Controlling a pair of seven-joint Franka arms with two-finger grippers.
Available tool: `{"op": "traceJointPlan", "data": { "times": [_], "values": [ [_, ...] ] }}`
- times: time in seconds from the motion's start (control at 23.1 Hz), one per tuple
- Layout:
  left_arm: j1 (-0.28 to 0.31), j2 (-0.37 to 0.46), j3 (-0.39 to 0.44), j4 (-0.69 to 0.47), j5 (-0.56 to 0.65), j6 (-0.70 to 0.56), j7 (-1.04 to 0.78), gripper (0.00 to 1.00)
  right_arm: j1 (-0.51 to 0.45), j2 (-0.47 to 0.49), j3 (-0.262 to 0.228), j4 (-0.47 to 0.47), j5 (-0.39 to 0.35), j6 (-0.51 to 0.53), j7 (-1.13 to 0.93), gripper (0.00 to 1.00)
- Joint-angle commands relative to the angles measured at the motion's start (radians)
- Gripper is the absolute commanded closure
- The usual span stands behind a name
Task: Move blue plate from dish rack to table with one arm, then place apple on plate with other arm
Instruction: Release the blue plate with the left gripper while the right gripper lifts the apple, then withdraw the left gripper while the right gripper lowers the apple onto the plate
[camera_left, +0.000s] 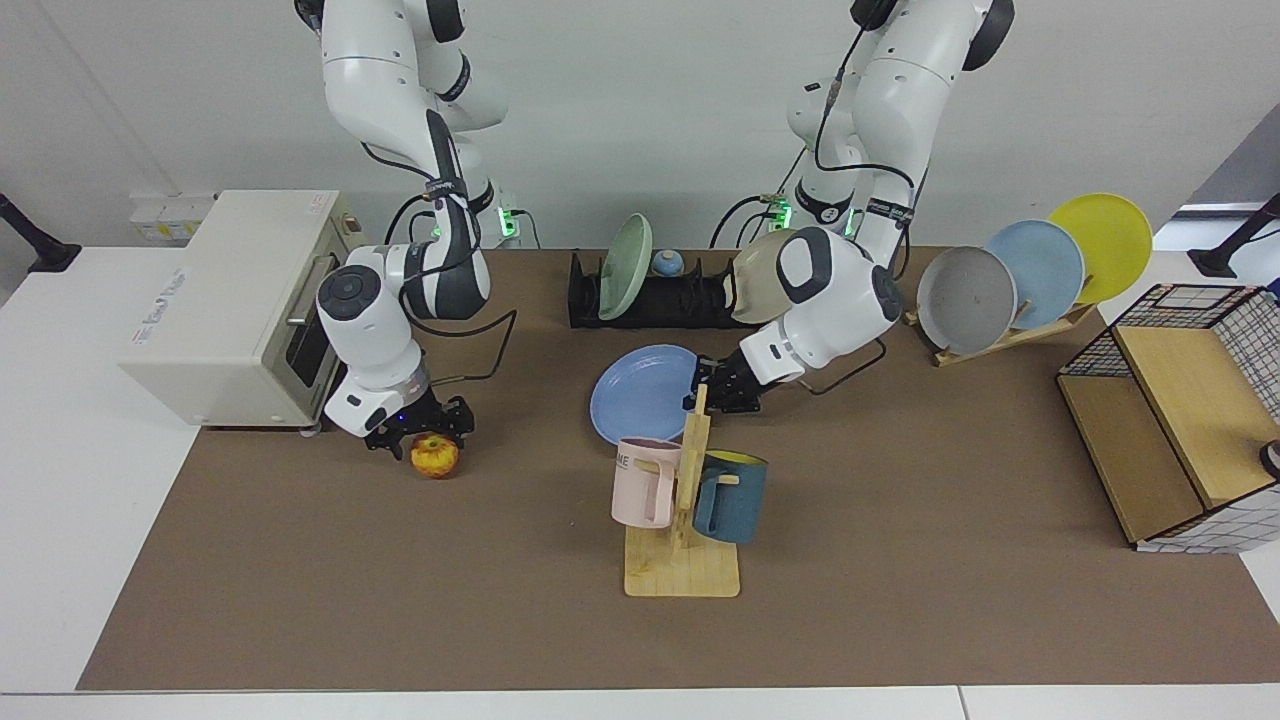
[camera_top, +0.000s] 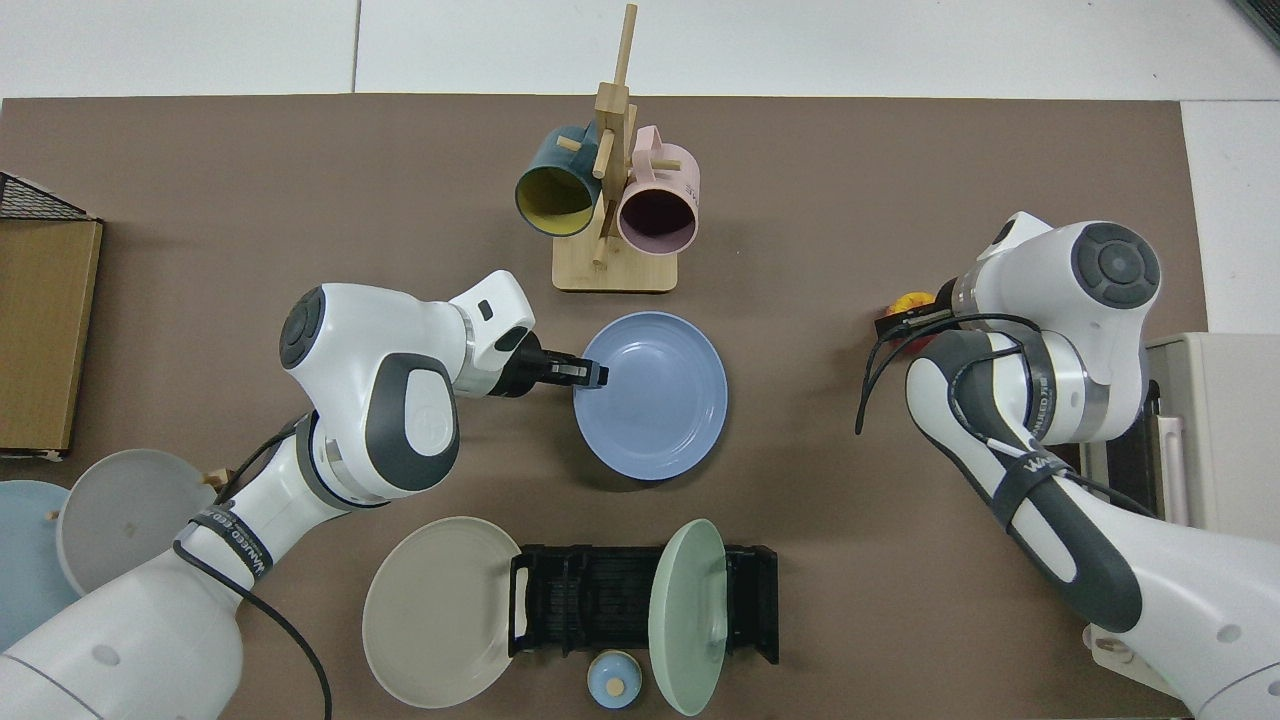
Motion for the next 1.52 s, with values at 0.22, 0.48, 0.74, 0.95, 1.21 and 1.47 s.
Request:
{"op": "traceJointPlan", "data": {
  "times": [0.22, 0.48, 0.74, 0.95, 1.21, 1.47],
  "values": [
    [-0.019, -0.006, 0.008, 0.016, 0.042, 0.012, -0.074, 0.55, -0.006, 0.026, 0.002, 0.008, 0.014, 0.049, -0.019, 0.0],
    [-0.017, -0.04, 0.013, 0.062, 0.241, 0.0, -0.244, 0.37, -0.002, 0.031, 0.002, 0.025, 0.016, 0.049, -0.013, 1.0],
    [-0.005, -0.094, 0.013, 0.158, 0.522, -0.212, -0.446, 0.37, 0.007, 0.019, 0.002, 0.063, 0.058, 0.028, 0.014, 1.0],
    [0.003, -0.215, 0.014, 0.218, 0.648, -0.46, -0.543, 0.33, 0.039, -0.062, 0.004, 0.094, 0.075, -0.081, 0.099, 1.0],
    [0.006, -0.352, 0.033, 0.218, 0.653, -0.629, -0.56, 0.25, 0.164, -0.129, 0.001, 0.094, 0.06, -0.176, 0.312, 1.0],
    [0.003, -0.416, 0.088, 0.261, 0.65, -0.76, -0.557, 0.14, 0.3, -0.149, 0.001, 0.083, 0.057, -0.178, 0.526, 1.0]
  ]
}}
